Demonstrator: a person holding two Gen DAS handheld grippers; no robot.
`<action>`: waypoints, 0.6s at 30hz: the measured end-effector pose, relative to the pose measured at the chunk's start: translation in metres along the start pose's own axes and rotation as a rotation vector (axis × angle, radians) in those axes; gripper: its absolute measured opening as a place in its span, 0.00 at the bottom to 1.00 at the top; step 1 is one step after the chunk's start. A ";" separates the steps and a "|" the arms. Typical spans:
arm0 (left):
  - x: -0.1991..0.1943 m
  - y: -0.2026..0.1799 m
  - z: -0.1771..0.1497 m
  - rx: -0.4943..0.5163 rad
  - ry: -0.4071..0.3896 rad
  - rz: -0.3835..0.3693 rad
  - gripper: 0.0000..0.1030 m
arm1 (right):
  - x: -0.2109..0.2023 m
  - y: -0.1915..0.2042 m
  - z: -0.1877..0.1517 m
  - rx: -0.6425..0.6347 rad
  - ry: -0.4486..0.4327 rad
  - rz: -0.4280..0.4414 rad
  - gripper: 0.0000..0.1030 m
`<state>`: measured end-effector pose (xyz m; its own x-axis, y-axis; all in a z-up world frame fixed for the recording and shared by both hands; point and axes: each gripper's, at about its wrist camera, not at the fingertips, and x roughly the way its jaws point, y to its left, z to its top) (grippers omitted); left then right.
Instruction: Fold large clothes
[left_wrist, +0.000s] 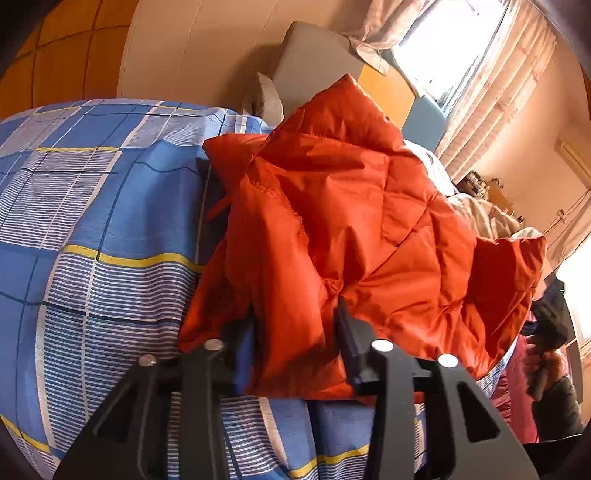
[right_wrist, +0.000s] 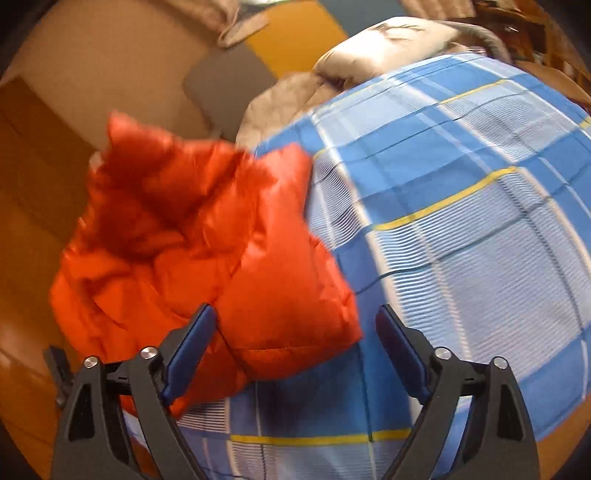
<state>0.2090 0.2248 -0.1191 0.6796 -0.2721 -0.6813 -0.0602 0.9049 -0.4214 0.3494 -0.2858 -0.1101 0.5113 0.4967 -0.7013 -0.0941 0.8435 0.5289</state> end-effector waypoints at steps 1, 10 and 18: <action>-0.002 0.001 -0.001 -0.006 -0.005 -0.009 0.21 | 0.008 0.005 0.001 -0.026 0.015 0.009 0.75; -0.045 0.004 -0.020 -0.096 -0.093 -0.087 0.05 | -0.012 0.026 0.001 -0.107 0.029 0.004 0.13; -0.094 -0.003 -0.063 -0.113 -0.116 -0.124 0.05 | -0.072 0.028 -0.037 -0.168 0.052 0.001 0.12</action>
<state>0.0990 0.2273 -0.0916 0.7660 -0.3337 -0.5495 -0.0480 0.8227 -0.5665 0.2785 -0.2903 -0.0624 0.4671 0.5041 -0.7265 -0.2385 0.8630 0.4455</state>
